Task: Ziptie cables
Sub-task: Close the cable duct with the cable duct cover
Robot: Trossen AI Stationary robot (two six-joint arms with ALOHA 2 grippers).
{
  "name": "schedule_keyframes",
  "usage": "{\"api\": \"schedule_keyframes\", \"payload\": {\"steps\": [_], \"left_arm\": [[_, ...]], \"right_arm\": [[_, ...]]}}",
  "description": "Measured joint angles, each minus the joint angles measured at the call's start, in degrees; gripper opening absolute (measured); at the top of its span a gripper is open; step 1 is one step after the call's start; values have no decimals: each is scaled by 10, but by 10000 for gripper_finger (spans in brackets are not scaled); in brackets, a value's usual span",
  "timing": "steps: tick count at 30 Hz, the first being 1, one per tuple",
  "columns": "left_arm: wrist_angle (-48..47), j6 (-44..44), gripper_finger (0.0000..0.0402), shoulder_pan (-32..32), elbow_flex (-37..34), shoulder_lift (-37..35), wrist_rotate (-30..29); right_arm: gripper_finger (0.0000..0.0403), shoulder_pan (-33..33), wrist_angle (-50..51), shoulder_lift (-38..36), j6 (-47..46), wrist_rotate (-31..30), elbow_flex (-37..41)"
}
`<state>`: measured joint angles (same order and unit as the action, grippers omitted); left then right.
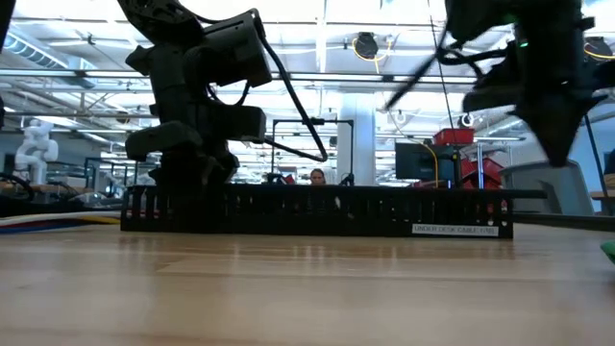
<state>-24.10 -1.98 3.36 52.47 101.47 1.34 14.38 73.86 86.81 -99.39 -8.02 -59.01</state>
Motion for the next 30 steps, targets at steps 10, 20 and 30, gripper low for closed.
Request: {"api": "schedule_keyframes", "payload": {"steps": [10,20,30], "left_arm": [[1,10,248,0,0,0,0],[2,10,248,0,0,0,0],[2,9,248,0,0,0,0]], "right_arm": [[0,15,38,-3,-54,17,-3],[0,-8,-116,51,-21,-9,-3],[0,4,45,29,-33,-97,-75]]}}
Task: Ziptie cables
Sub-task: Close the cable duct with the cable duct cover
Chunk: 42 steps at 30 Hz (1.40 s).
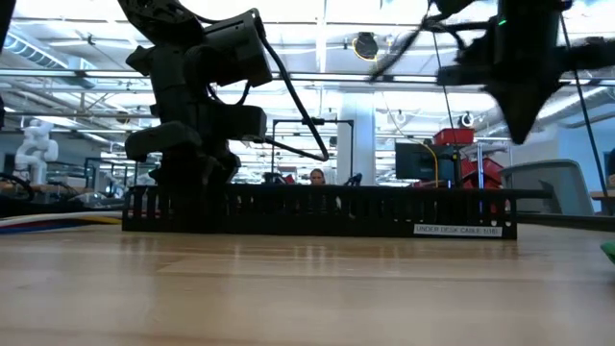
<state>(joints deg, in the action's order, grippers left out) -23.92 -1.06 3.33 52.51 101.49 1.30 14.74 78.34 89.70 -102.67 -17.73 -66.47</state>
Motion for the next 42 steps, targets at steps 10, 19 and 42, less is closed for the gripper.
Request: {"api": "schedule_keyframes", "payload": {"steps": [10,19,42], "left_arm": [[0,0,248,0,0,0,0],[0,0,248,0,0,0,0],[0,3,248,0,0,0,-1]], "right_arm": [[0,20,-1,-13,-29,58,69],[0,17,-172,-13,-75,90,182],[0,-12,-232,-13,-22,74,167]]}}
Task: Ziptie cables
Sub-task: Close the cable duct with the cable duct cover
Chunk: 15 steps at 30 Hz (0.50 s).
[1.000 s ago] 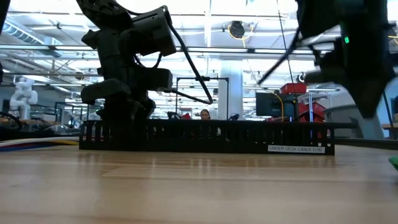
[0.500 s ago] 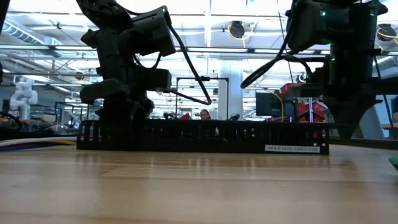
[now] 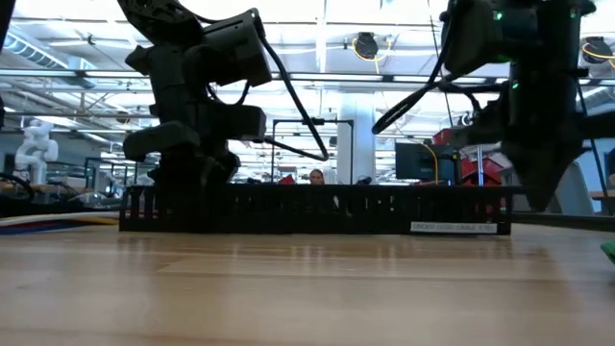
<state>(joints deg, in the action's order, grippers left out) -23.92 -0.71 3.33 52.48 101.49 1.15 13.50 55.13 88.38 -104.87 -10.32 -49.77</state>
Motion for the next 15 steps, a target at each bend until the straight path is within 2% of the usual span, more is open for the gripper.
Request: {"api": "schedule_keyframes", "payload": {"steps": [3,5,9,12,15], "left_arm": [[10,2,248,0,0,0,1],[12,1,248,0,0,1,2],[13,-2,248,0,1,1,2],[9,-5,248,0,1,1,2],[3,-9,248,0,1,0,1]], "right_arm": [[0,12,89,-2,-14,17,-11],[0,18,113,-2,-17,23,-17],[0,20,77,-2,-17,35,-21],[0,20,14,-2,-9,1,-17],[0,20,3,-1,29,-32,-16]]}}
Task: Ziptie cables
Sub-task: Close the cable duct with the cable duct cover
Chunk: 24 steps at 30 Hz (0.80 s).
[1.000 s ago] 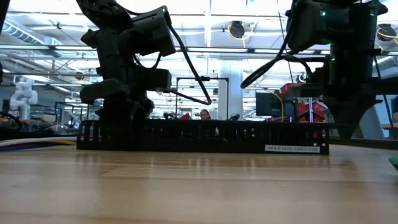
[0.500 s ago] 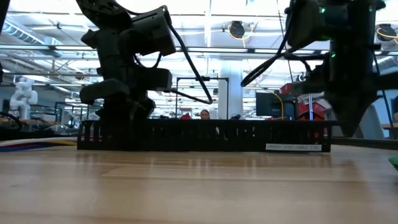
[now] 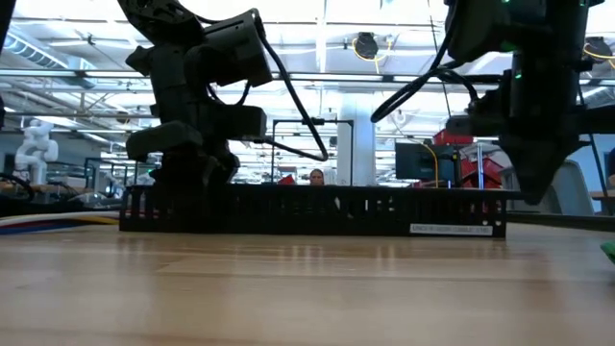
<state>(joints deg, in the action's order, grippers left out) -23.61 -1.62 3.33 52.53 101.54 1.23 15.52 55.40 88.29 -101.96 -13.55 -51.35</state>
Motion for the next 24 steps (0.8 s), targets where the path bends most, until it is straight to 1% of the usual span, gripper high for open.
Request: {"api": "schedule_keyframes", "payload": {"steps": [3,5,7,9,10,13,15,17,20,22,24], "left_arm": [[0,-1,248,0,0,0,0],[1,4,248,0,0,0,0],[9,10,248,0,0,0,0],[10,9,248,0,0,0,1],[10,9,248,0,0,0,1],[10,6,248,0,0,0,0],[8,4,248,0,0,0,0],[3,2,248,0,0,0,-1],[-3,-3,248,0,0,0,-1],[-2,0,248,0,0,0,0],[1,8,248,0,0,0,-2]], "right_arm": [[0,-2,0,1,-16,2,0],[0,-2,10,1,-26,35,-3],[0,3,62,0,-34,74,-11],[0,11,125,-2,-41,86,-8],[0,15,130,-5,-49,85,-8],[0,21,87,-8,-66,60,-9],[0,22,29,-7,-69,35,-8],[0,23,3,-6,-45,5,-3],[0,21,2,-6,9,-26,-3],[0,21,1,-6,7,-15,-3],[0,22,4,-6,-19,22,-5]]}}
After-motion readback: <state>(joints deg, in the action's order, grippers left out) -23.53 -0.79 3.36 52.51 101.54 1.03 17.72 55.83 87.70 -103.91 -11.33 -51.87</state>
